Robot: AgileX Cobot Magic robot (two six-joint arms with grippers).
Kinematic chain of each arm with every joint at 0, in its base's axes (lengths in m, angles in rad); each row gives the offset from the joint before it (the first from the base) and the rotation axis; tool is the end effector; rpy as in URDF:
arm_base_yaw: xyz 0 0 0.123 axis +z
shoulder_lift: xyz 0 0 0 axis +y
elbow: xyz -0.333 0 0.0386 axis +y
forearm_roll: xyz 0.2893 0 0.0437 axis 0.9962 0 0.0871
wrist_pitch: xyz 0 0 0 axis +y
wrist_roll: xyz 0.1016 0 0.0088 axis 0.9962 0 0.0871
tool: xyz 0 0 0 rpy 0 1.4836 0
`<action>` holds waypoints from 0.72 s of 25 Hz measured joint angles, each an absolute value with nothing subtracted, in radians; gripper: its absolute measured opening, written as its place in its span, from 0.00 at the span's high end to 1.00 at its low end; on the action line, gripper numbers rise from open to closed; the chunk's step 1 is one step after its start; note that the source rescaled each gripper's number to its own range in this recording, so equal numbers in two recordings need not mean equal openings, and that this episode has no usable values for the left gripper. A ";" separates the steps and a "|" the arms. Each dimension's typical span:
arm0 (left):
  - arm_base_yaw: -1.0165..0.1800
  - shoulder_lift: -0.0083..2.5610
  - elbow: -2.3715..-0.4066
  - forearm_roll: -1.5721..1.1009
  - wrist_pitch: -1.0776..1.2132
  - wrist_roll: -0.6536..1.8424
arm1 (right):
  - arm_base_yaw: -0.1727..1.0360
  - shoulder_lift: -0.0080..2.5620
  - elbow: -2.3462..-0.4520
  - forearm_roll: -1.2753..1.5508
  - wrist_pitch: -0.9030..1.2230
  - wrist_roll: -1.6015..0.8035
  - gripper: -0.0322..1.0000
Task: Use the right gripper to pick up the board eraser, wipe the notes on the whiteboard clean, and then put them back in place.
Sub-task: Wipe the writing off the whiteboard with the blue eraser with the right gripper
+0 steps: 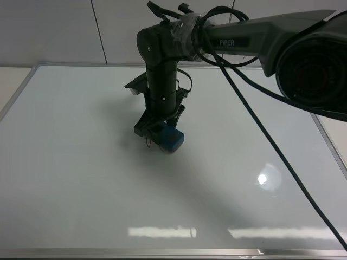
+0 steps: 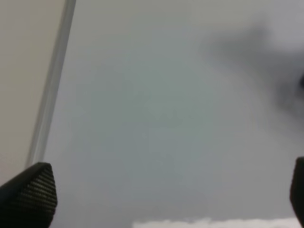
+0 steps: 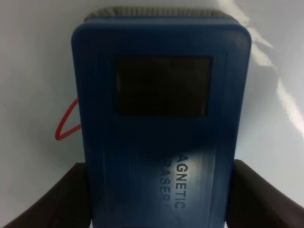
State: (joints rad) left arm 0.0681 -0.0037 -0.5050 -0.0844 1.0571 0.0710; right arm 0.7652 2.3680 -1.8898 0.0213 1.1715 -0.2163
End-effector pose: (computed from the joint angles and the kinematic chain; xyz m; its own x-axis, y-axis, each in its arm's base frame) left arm -0.0101 -0.0082 0.2942 -0.4425 -0.0007 -0.8968 0.0108 0.9999 -0.0062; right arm 0.3902 0.3775 0.1318 -0.5626 -0.8266 -0.0122 -0.8267 0.5624 0.0175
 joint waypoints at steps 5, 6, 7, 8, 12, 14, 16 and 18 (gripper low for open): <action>0.068 -0.004 -0.505 -0.084 1.057 0.071 | 0.784 2.376 -1.905 0.018 1.169 -0.216 0.96; 0.068 -0.004 -0.505 -0.084 1.057 0.071 | 0.790 2.376 -1.906 0.014 1.166 -0.216 0.96; 0.068 -0.004 -0.505 -0.084 1.057 0.071 | 0.800 2.376 -1.906 0.014 1.159 -0.216 0.96; 0.068 -0.004 -0.505 -0.084 1.057 0.071 | 0.812 2.376 -1.906 0.013 1.150 -0.218 0.96; 0.068 -0.004 -0.505 -0.084 1.057 0.071 | 0.868 2.377 -1.906 0.014 1.127 -0.220 0.96; 0.068 -0.004 -0.505 -0.084 1.057 0.071 | 0.901 2.379 -1.906 0.025 1.122 -0.227 0.96; 0.068 -0.004 -0.505 -0.084 1.057 0.071 | 0.928 2.380 -1.906 0.041 1.119 -0.239 0.96; 0.068 -0.004 -0.505 -0.084 1.057 0.071 | 0.946 2.381 -1.906 0.053 1.119 -0.249 0.96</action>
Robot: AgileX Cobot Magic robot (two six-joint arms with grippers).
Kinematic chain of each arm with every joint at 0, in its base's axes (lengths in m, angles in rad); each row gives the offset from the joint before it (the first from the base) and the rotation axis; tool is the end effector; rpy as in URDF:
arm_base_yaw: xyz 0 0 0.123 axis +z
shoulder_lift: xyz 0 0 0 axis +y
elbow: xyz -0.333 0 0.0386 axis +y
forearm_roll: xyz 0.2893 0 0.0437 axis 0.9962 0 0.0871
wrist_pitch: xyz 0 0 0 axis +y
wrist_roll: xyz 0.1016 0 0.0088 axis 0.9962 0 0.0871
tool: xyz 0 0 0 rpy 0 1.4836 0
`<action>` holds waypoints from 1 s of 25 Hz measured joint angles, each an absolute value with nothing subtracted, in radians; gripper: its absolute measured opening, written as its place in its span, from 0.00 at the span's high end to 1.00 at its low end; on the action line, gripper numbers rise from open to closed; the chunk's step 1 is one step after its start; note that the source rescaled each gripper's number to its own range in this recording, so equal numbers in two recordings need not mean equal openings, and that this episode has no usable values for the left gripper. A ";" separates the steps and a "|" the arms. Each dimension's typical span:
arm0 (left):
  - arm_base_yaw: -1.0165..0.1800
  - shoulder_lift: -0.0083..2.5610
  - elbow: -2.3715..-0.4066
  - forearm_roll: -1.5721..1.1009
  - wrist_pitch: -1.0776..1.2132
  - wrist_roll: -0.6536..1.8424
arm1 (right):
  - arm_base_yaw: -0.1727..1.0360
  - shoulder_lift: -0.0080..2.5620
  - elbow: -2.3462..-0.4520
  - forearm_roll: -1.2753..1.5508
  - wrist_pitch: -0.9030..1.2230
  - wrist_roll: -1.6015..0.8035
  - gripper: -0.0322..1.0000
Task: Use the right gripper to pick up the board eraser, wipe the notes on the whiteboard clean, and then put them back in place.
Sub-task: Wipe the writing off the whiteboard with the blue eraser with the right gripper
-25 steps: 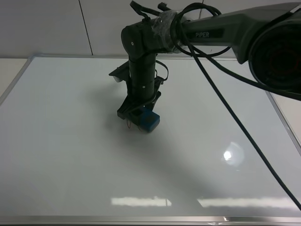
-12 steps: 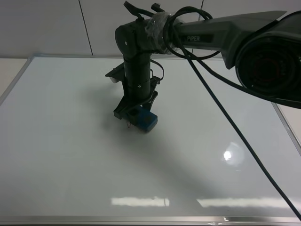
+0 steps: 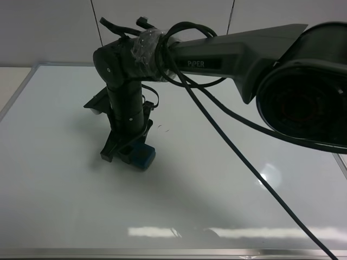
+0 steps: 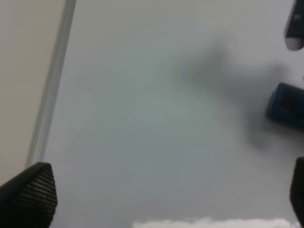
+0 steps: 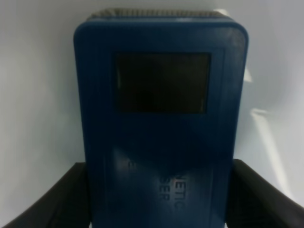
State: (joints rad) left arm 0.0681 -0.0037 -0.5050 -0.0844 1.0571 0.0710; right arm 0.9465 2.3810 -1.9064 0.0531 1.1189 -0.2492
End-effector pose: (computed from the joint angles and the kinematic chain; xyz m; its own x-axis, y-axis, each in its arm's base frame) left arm -0.0101 -0.0082 0.2942 -0.4425 -0.0007 -0.8968 0.0108 0.9999 -0.0062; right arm 0.3185 0.4505 0.1296 -0.3864 -0.9193 -0.0740 -0.9223 0.3851 0.0319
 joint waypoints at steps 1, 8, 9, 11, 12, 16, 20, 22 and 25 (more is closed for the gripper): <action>0.068 -0.004 -0.505 -0.084 1.057 0.071 | 0.950 2.381 -1.906 0.062 1.119 -0.254 0.96; 0.068 -0.004 -0.505 -0.084 1.057 0.071 | 0.937 2.381 -1.906 0.075 1.119 -0.261 0.96; 0.068 -0.004 -0.505 -0.084 1.057 0.071 | 0.930 2.381 -1.906 0.083 1.118 -0.261 0.96; 0.068 -0.004 -0.505 -0.084 1.057 0.071 | 0.910 2.381 -1.906 0.094 1.118 -0.261 0.96; 0.068 -0.004 -0.505 -0.084 1.057 0.071 | 0.898 2.381 -1.906 0.098 1.118 -0.261 0.96; 0.068 -0.004 -0.505 -0.084 1.057 0.071 | 0.819 2.381 -1.910 0.103 1.116 -0.261 0.96; 0.068 -0.004 -0.505 -0.084 1.057 0.071 | 0.725 2.381 -1.913 0.101 1.111 -0.261 0.96; 0.068 -0.004 -0.505 -0.084 1.057 0.071 | 0.675 2.380 -1.913 0.100 1.107 -0.261 0.96; 0.068 -0.004 -0.505 -0.084 1.057 0.071 | 0.607 2.378 -1.914 0.089 1.104 -0.261 0.96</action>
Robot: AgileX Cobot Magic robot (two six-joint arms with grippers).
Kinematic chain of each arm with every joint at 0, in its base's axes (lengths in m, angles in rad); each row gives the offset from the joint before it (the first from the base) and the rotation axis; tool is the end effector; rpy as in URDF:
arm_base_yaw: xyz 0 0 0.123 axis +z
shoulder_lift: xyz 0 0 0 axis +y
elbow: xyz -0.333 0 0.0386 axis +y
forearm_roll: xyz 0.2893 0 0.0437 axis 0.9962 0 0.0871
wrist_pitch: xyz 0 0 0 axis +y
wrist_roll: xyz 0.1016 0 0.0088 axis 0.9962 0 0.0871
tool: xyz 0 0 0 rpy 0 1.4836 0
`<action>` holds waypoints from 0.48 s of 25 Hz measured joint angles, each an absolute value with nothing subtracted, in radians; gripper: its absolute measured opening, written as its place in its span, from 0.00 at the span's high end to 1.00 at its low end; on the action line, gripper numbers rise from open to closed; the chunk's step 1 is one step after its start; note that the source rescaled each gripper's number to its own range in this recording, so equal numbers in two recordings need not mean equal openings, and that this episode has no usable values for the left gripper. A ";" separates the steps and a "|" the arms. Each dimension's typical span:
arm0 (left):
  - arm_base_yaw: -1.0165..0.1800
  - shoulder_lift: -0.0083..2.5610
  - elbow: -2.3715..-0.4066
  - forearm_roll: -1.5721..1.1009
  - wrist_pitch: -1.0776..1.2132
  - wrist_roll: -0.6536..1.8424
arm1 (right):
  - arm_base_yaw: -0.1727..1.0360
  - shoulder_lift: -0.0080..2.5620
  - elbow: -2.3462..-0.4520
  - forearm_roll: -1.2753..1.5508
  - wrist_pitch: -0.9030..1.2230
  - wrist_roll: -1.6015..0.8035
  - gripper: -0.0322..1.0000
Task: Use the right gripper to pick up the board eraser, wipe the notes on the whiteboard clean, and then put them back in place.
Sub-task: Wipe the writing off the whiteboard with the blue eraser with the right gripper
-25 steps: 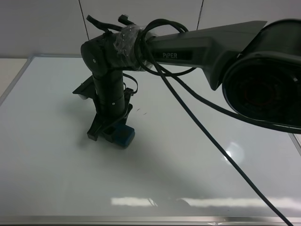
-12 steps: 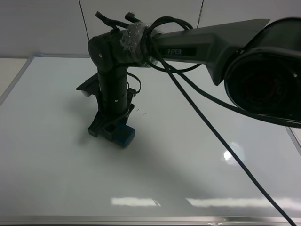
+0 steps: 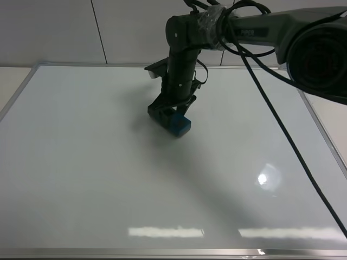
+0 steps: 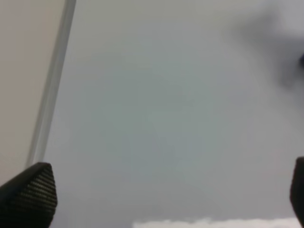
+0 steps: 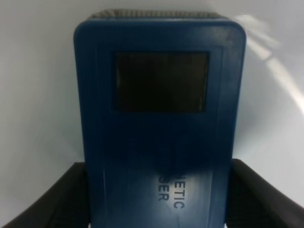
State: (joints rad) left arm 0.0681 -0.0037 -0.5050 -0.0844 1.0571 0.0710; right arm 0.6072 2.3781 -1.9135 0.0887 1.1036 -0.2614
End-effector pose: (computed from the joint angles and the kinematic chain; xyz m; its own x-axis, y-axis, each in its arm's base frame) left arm -0.0101 -0.0082 0.2942 -0.4425 -0.0007 -0.8968 0.0108 0.9999 -0.0062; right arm 0.4509 0.3231 0.1336 -0.6717 -0.7332 -0.1063 -0.7403 0.6699 0.0568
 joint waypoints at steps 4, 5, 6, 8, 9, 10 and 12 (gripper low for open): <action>0.068 -0.004 -0.505 -0.084 1.057 0.071 | 0.555 2.377 -1.915 0.077 1.105 -0.261 0.96; 0.068 -0.004 -0.505 -0.084 1.057 0.071 | 0.554 2.377 -1.915 0.074 1.106 -0.261 0.96; 0.068 -0.004 -0.505 -0.084 1.057 0.071 | 0.553 2.377 -1.915 0.072 1.106 -0.261 0.96; 0.068 -0.004 -0.505 -0.084 1.057 0.071 | 0.553 2.377 -1.915 0.070 1.106 -0.261 0.96; 0.068 -0.004 -0.505 -0.084 1.057 0.071 | 0.553 2.377 -1.915 0.070 1.106 -0.261 0.96; 0.068 -0.004 -0.505 -0.084 1.057 0.071 | 0.553 2.377 -1.915 0.067 1.106 -0.261 0.96; 0.068 -0.004 -0.505 -0.084 1.057 0.071 | 0.553 2.376 -1.915 0.067 1.106 -0.261 0.96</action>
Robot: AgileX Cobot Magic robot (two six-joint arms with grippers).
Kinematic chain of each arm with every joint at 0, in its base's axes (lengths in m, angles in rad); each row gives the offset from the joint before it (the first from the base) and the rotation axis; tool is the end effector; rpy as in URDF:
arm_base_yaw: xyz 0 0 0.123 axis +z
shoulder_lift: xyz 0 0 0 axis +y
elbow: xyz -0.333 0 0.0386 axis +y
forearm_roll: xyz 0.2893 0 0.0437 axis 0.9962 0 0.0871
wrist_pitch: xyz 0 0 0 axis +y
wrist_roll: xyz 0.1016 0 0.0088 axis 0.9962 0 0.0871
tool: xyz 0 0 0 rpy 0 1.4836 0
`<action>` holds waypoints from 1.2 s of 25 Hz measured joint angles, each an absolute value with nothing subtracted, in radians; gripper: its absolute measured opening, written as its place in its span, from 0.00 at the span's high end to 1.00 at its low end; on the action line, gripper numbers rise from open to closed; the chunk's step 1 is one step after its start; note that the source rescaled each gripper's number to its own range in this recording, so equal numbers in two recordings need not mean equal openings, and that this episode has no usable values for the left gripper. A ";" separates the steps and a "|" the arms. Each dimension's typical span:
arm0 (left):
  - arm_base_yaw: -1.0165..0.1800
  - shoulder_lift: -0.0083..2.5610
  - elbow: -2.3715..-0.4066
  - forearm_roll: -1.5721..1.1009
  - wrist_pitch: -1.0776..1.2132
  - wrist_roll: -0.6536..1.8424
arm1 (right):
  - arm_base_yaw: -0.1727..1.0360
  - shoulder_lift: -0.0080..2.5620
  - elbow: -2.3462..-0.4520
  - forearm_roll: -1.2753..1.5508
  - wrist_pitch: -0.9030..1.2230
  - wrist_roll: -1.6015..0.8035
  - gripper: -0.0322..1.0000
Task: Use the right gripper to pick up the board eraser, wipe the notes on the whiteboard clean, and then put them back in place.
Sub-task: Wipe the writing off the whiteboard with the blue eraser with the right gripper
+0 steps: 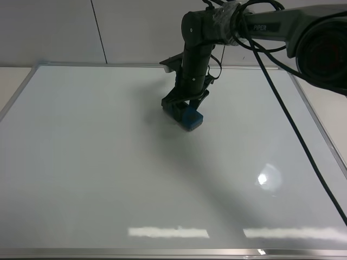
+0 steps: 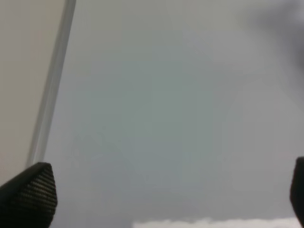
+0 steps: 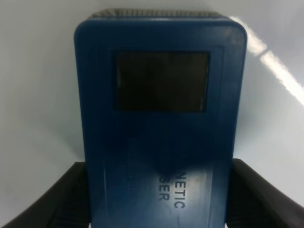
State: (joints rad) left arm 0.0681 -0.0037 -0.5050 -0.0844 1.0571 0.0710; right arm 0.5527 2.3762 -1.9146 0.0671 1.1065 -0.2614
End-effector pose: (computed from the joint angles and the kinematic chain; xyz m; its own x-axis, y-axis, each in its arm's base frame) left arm -0.0101 -0.0082 0.2942 -0.4425 -0.0007 -0.8968 0.0108 0.9999 -0.0062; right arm 0.4687 0.2963 0.1348 -0.7038 -0.7030 -0.1019 -0.7089 0.7043 0.0373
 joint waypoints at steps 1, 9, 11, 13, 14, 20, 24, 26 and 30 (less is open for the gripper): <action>0.068 -0.004 -0.505 -0.084 1.057 0.071 | 0.553 2.376 -1.915 0.067 1.106 -0.261 0.96; 0.068 -0.004 -0.505 -0.084 1.057 0.071 | 0.587 2.385 -1.959 0.056 1.118 -0.268 0.96; 0.068 -0.004 -0.505 -0.084 1.057 0.071 | 0.614 2.391 -1.984 0.061 1.109 -0.270 0.96; 0.068 -0.004 -0.505 -0.084 1.057 0.071 | 0.642 2.397 -2.004 0.066 1.101 -0.271 0.96; 0.068 -0.004 -0.505 -0.084 1.057 0.071 | 0.656 2.400 -2.015 0.066 1.099 -0.271 0.96; 0.068 -0.004 -0.505 -0.084 1.057 0.071 | 0.717 2.458 -2.083 0.070 1.133 -0.283 0.96; 0.068 -0.004 -0.505 -0.084 1.057 0.071 | 0.763 2.472 -2.102 0.099 1.139 -0.324 0.96; 0.068 -0.004 -0.505 -0.084 1.057 0.071 | 0.790 2.476 -2.104 0.107 1.141 -0.336 0.96; 0.068 -0.004 -0.505 -0.084 1.057 0.071 | 0.853 2.481 -2.105 0.110 1.142 -0.342 0.96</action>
State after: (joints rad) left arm 0.0681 -0.0037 -0.5050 -0.0844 1.0571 0.0710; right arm 0.8530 2.4809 -2.1046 0.1102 1.1422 -0.3421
